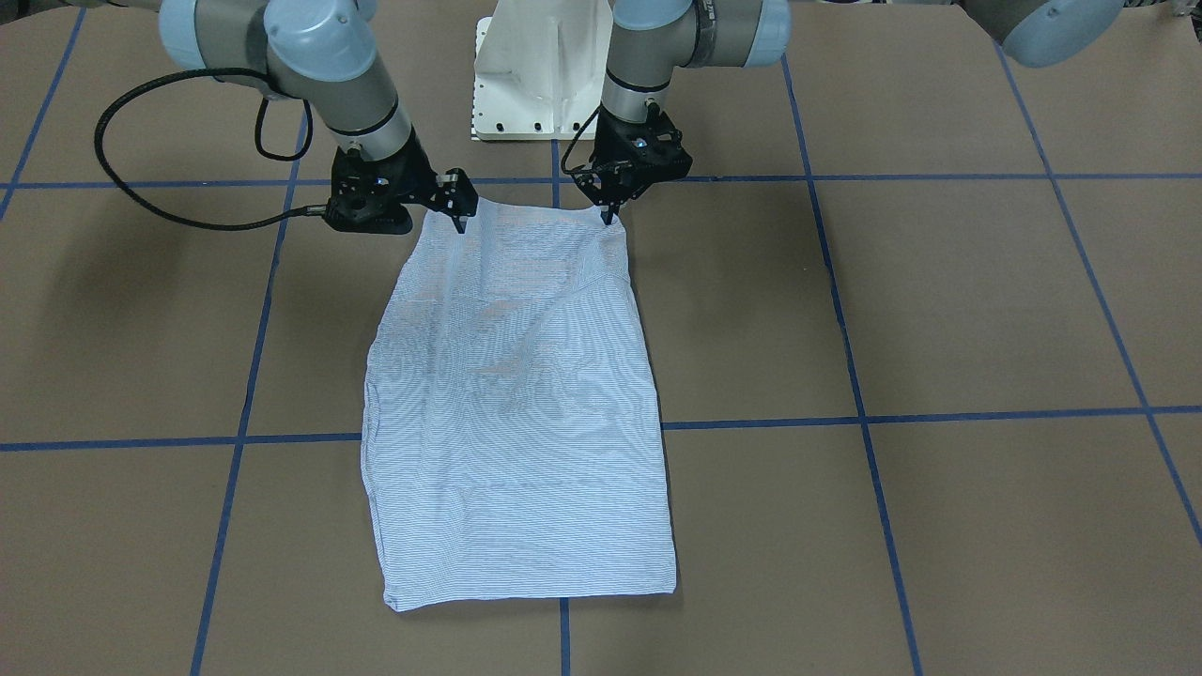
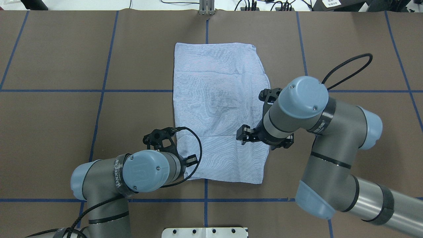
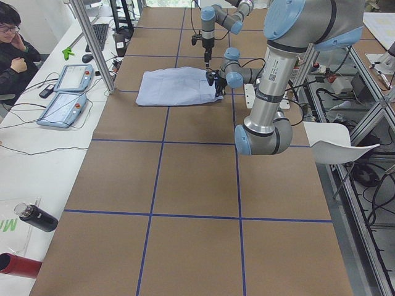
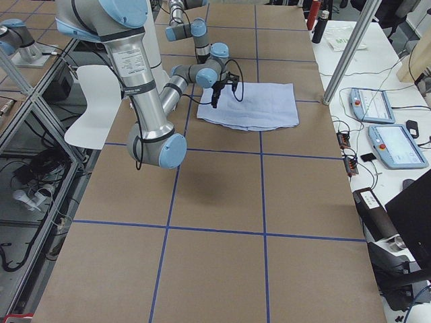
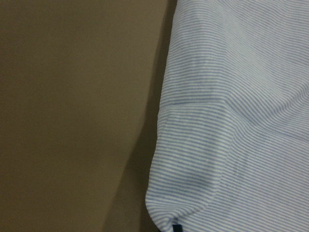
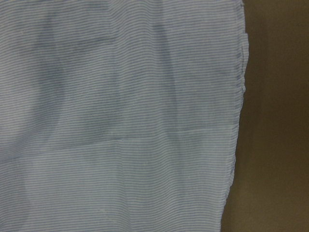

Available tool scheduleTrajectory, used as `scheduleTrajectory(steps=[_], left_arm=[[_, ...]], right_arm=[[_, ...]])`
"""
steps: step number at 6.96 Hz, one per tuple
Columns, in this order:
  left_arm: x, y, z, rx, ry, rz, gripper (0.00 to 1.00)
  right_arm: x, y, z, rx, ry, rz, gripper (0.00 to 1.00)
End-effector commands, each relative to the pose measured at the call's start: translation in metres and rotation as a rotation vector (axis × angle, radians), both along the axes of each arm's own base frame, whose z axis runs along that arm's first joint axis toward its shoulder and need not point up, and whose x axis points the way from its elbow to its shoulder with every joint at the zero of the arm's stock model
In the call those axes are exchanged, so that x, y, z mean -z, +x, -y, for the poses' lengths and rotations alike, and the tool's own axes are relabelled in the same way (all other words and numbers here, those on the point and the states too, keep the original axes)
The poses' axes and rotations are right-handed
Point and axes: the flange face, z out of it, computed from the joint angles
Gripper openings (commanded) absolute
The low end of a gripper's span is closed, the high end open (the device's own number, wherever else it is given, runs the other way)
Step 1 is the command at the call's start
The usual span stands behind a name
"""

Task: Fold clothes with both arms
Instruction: 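Move the right gripper to the shirt's other near corner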

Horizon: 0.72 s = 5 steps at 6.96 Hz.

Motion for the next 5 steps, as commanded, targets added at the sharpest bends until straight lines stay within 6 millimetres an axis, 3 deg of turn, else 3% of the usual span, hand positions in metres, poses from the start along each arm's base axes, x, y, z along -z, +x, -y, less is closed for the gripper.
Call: scheduleTrajectory(steps=[1,2,5], left_arm=[[-0.002,0.001,0.001,-0.001,0.001,0.004,0.0],[-0.002,0.001,0.001,-0.002,0.002,0.006,0.0],[-0.002,0.001,0.002,0.0,0.002,0.005,0.0]], right_arm=[[0.0,-0.034,-0.039,-0.098,-0.067,-0.019,1.0],[-0.004,-0.044,-0.049,-0.131,-0.101,-0.035,1.0],[-0.025,-0.054,-0.046,-0.13,-0.12,-0.079,1.0]])
